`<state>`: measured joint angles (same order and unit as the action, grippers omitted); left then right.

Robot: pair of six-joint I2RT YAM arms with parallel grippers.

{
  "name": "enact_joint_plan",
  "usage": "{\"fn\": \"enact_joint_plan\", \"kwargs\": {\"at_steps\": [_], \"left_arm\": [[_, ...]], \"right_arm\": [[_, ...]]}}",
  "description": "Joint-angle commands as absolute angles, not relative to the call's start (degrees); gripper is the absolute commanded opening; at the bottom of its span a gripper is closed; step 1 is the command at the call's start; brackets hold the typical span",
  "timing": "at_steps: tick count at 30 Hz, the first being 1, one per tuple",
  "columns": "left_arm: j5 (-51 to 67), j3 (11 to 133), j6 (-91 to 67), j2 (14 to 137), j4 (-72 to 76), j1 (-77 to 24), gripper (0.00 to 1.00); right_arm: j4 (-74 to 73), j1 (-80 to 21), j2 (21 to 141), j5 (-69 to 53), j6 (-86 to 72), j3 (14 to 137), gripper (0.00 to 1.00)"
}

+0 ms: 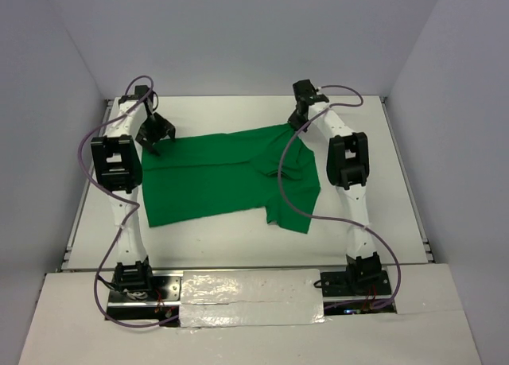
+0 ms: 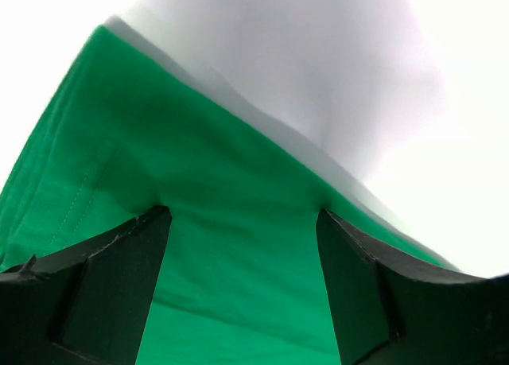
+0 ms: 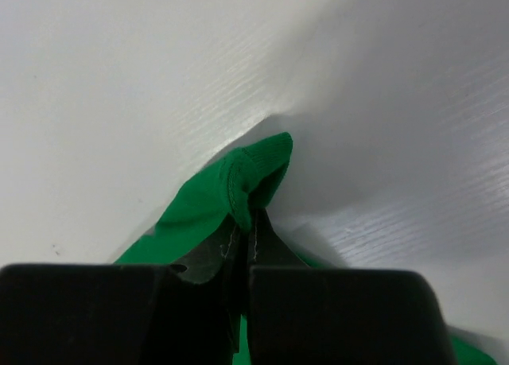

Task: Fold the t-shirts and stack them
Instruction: Fold the flattened tshirt in 1/3 of the way, then grap the side of the flattened tshirt closest away from the robot with both arms

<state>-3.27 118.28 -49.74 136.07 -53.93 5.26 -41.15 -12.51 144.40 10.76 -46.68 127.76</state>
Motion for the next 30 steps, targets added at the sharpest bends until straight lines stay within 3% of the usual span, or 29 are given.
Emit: {"fn": "enact_joint_plan", "kwargs": {"at_steps": [1,3,5,6,7,9,10,14,18,22,25,30], "left_arm": [[-0.89,124.44,-50.62,141.06,-50.80,5.19,0.86],[-0.44,127.87,-50.45,142.29,-51.50,4.92,0.86],[-1.14,129.02,-50.19,141.51,-52.29,4.66,0.86],[-1.40,128.68,-49.92,140.72,-52.12,4.48,0.86],[-1.84,128.06,-49.83,139.67,-51.86,4.48,0.87],[-2.11,126.48,-49.66,136.07,-51.16,4.31,0.90],[-2.28,126.39,-49.57,134.84,-51.33,4.22,0.92],[-6.05,129.01,-47.91,126.24,-53.35,4.22,0.97],[-11.40,126.05,-46.06,115.86,-55.28,4.48,0.99],[-14.41,106.66,-45.09,101.37,-53.01,4.66,0.98],[-15.90,82.71,-43.59,87.41,-48.79,4.66,0.97],[-10.82,59.03,-47.36,75.79,-45.36,4.92,0.96]], "right_arm": [[-40.69,-10.72,146.33,12.57,-48.34,130.95,0.00],[-41.83,-10.55,148.09,11.95,-47.82,134.02,0.00],[-42.10,-10.37,148.19,12.04,-47.20,134.83,0.09],[-40.97,-10.37,147.66,12.04,-46.59,133.87,0.16],[-40.09,-10.37,146.70,11.87,-46.32,132.55,0.35],[-38.24,-10.37,143.27,11.43,-45.79,128.25,0.54],[-38.06,-10.28,140.65,11.51,-45.53,126.49,0.71],[-38.41,-10.28,132.56,12.39,-43.60,124.54,0.93],[-37.54,-10.37,121.40,13.97,-40.71,119.55,0.99],[-31.39,-10.98,102.29,12.58,-37.80,98.35,0.97],[-27.25,-14.14,91.63,13.35,-34.46,83.82,0.93],[-27.07,-24.49,81.68,12.92,-35.15,66.06,0.94]]}}
